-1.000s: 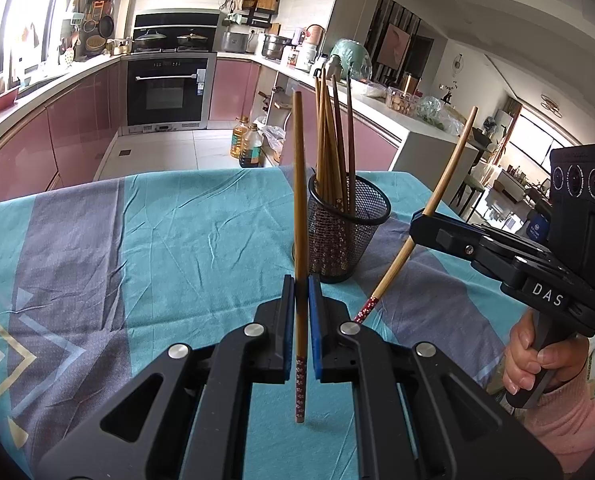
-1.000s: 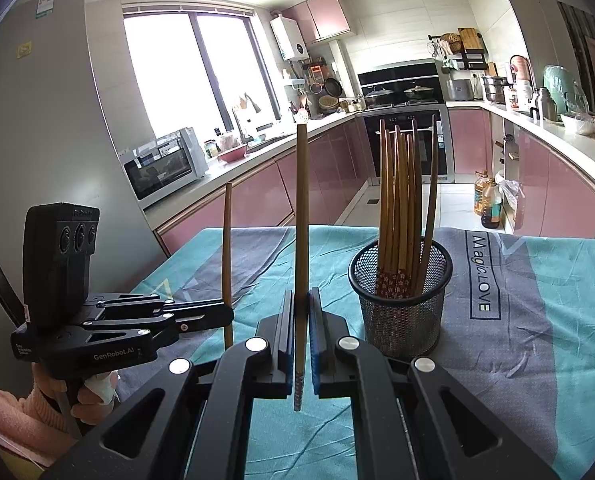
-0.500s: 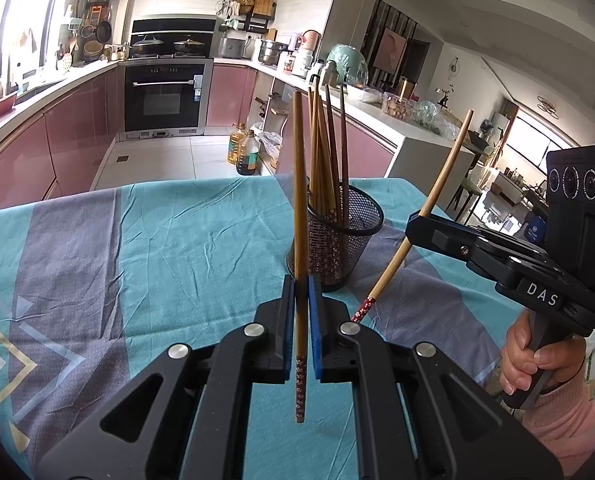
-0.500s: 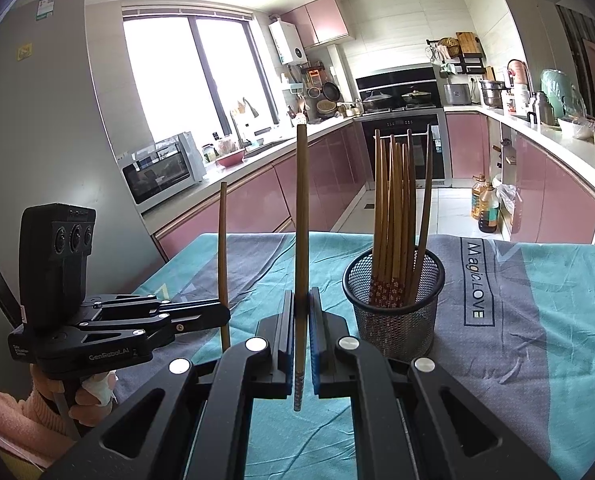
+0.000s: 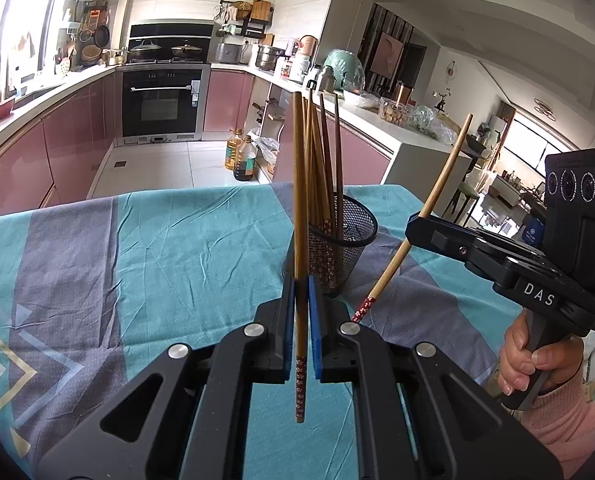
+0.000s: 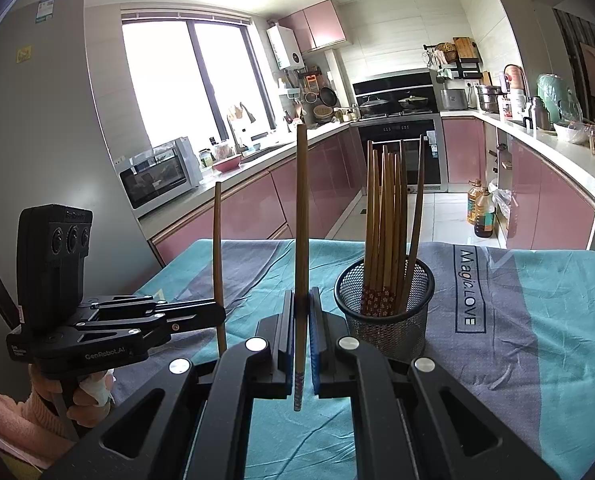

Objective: Organize utensils
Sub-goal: 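Carry both upright chopsticks over the mesh cup and lower them in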

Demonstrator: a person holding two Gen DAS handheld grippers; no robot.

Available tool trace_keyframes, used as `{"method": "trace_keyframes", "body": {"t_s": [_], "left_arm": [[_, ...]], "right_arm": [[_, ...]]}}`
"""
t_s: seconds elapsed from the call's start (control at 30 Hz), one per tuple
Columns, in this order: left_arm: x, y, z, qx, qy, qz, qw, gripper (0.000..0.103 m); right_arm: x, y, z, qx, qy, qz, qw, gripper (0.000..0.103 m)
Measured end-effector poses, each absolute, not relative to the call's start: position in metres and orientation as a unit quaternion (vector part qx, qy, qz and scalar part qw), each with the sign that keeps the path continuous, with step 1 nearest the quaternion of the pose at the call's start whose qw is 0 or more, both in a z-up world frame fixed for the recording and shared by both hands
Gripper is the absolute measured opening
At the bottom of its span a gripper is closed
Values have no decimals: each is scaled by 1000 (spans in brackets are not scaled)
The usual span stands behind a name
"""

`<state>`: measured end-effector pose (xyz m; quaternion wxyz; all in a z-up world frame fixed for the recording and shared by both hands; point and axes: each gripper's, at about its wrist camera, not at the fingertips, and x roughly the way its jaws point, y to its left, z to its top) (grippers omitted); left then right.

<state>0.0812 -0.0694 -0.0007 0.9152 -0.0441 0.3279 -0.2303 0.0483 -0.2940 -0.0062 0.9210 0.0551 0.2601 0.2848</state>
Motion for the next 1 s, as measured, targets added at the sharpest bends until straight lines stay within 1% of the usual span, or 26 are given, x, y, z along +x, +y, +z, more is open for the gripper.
{"method": "trace_keyframes", "body": {"t_s": [1.0], "left_arm": [[89,-82,7,-38,319,-240,916,8]], "right_arm": [[48,-300,2,54,245,279,927,6]]}}
